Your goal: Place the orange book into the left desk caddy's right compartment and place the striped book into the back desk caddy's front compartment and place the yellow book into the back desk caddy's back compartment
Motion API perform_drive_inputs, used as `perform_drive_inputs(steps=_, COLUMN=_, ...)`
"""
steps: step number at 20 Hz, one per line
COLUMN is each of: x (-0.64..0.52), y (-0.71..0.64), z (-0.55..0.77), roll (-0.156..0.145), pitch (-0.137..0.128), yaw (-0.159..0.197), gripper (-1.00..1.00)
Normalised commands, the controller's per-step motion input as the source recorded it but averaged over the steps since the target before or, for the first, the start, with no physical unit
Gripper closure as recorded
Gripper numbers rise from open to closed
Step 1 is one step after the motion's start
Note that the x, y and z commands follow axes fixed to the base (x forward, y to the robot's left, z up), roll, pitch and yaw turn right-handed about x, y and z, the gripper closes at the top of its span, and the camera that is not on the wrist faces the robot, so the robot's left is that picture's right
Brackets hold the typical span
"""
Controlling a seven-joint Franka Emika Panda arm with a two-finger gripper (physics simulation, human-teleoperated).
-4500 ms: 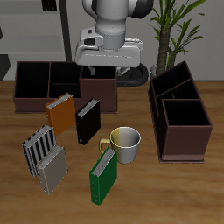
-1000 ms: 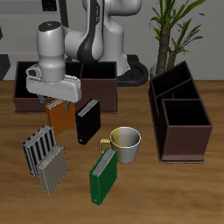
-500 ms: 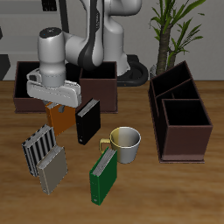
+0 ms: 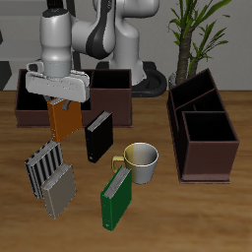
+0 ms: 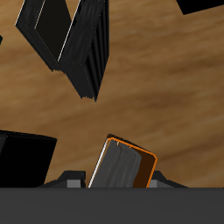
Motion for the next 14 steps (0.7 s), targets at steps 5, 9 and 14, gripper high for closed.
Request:
perform_drive_inputs(steps=5, x=-0.12, y=0.19, z=0.98, roll=-0.054, pitch=-0.048, yaw=0.092, gripper=1.00)
perform_drive_inputs(steps=9, x=-0.04, y=0.36, z=0.66, roll=-0.054, pitch=0.058, yaw=0.086, gripper=1.00)
perform_drive_inputs(steps=14, x=-0.11, y=0.75, z=0.73, roll=0.012, pitch=-0.018, yaw=0.117, gripper=1.00)
